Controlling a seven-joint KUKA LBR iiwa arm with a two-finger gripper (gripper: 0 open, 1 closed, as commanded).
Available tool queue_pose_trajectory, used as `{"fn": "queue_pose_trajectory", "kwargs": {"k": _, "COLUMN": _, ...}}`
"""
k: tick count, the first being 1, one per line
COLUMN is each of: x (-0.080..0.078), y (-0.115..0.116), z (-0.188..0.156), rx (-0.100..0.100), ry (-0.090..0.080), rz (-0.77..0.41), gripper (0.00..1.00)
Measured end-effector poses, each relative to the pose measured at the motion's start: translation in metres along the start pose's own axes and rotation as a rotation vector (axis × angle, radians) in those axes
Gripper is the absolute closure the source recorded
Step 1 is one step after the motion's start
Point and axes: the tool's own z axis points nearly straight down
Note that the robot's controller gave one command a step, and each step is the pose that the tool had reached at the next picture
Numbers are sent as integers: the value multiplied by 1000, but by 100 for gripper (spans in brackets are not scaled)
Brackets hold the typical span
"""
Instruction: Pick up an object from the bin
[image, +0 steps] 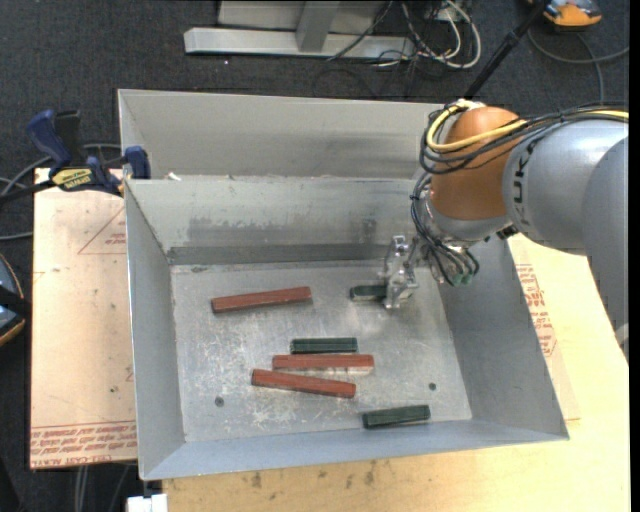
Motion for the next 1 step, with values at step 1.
{"fn": "queue_pose_trajectory", "kwargs": {"k": 1, "x": 6, "y": 5, "z": -177, "rx": 2, "ry": -3, "rz": -3, "gripper": 100}}
